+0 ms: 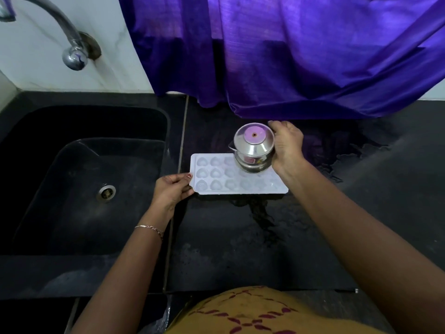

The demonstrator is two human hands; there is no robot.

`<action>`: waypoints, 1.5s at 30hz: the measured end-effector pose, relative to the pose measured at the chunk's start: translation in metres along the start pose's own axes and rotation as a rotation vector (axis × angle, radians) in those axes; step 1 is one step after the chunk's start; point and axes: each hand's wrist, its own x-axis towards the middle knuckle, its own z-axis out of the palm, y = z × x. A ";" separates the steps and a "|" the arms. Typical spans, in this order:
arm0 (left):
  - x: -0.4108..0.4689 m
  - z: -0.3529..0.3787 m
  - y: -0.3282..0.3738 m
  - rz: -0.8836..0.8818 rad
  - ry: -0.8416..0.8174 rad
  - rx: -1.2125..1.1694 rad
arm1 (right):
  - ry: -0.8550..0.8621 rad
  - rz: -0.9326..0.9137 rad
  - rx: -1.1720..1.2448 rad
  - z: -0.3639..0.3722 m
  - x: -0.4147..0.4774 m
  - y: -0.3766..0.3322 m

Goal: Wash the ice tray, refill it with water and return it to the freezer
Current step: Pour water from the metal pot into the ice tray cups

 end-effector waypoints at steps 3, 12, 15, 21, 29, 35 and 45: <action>0.000 0.000 0.000 0.004 0.015 0.007 | 0.092 0.083 0.164 -0.021 0.009 -0.006; -0.004 0.003 -0.001 0.046 0.024 0.042 | 0.369 0.053 0.441 -0.079 0.057 -0.012; -0.004 0.001 -0.002 0.041 0.041 0.052 | 0.434 0.037 0.469 -0.089 0.069 -0.010; -0.004 0.005 -0.004 0.053 0.072 0.075 | 0.522 0.071 0.430 -0.096 0.084 -0.011; -0.007 0.013 -0.003 0.077 0.118 0.084 | 0.528 0.097 0.320 -0.097 0.101 -0.002; -0.007 0.012 -0.002 0.076 0.123 0.074 | 0.530 0.093 0.296 -0.100 0.105 0.004; -0.009 0.015 -0.001 0.077 0.125 0.061 | 0.511 0.065 0.205 -0.105 0.105 0.007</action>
